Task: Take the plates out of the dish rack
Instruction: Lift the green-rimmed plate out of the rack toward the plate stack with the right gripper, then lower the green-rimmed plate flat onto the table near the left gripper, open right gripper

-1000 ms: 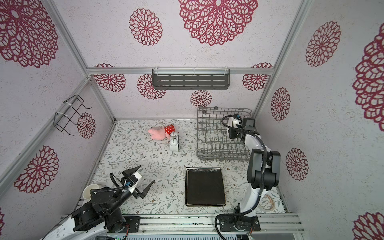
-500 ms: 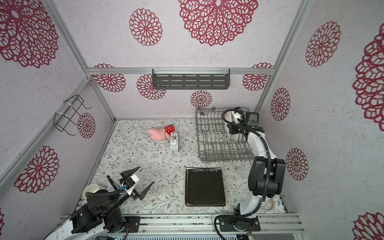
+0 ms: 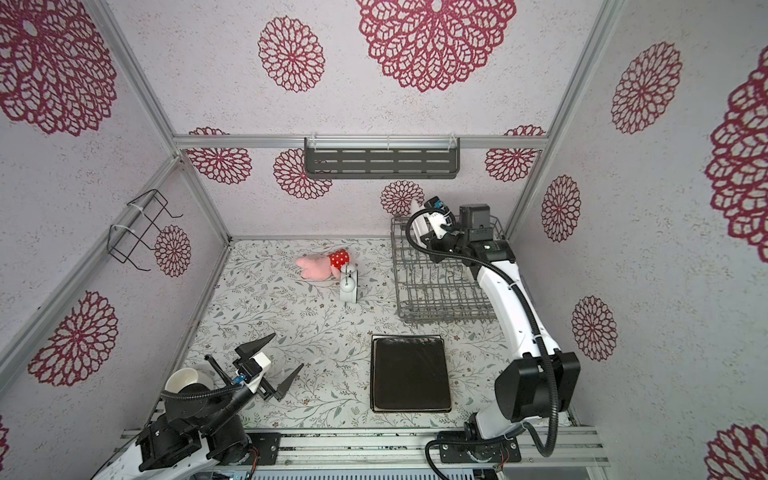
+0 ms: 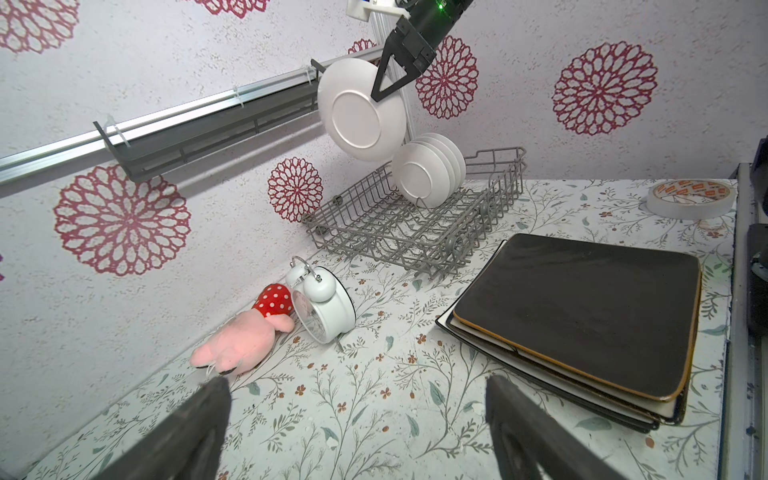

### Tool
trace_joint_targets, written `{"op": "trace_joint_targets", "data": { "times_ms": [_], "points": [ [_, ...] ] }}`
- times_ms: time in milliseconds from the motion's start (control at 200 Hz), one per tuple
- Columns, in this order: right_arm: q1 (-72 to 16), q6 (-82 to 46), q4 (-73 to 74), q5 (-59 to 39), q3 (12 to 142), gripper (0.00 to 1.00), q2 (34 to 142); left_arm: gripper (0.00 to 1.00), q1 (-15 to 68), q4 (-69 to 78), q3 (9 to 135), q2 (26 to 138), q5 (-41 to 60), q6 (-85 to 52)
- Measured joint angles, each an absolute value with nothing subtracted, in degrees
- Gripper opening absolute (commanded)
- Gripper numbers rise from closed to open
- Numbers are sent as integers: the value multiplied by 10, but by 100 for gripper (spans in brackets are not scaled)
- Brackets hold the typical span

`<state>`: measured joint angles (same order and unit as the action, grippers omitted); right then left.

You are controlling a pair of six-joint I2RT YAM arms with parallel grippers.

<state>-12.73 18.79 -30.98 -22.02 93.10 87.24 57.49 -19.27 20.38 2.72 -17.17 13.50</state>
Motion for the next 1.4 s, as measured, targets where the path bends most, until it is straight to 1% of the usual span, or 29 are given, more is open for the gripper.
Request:
{"op": "trace_joint_targets", "data": {
  "times_ms": [155,295,515,690,785,956,1141,1276,1396],
  "points": [
    [-212,217,-340,-170,936,4,842,97,575,-193,204,18,-172,135],
    [-308,250,-346,-104,917,4,812,97,574,-192,203,12,-173,135],
    [-474,309,-328,13,773,4,744,97,573,-193,203,11,-173,135],
    [-566,353,-249,118,635,3,708,97,572,-192,203,11,-173,135],
    [-604,382,-213,164,582,3,696,97,572,-193,203,11,-172,135],
    [-665,440,-147,241,535,1,700,97,572,-193,203,11,-172,135],
    [-722,484,-72,294,492,1,722,97,572,-193,203,10,-172,135],
    [-748,508,-14,321,465,1,744,98,572,-193,203,10,-170,135],
    [-768,549,65,357,431,1,773,98,572,-194,203,10,-165,135]
  ]
}}
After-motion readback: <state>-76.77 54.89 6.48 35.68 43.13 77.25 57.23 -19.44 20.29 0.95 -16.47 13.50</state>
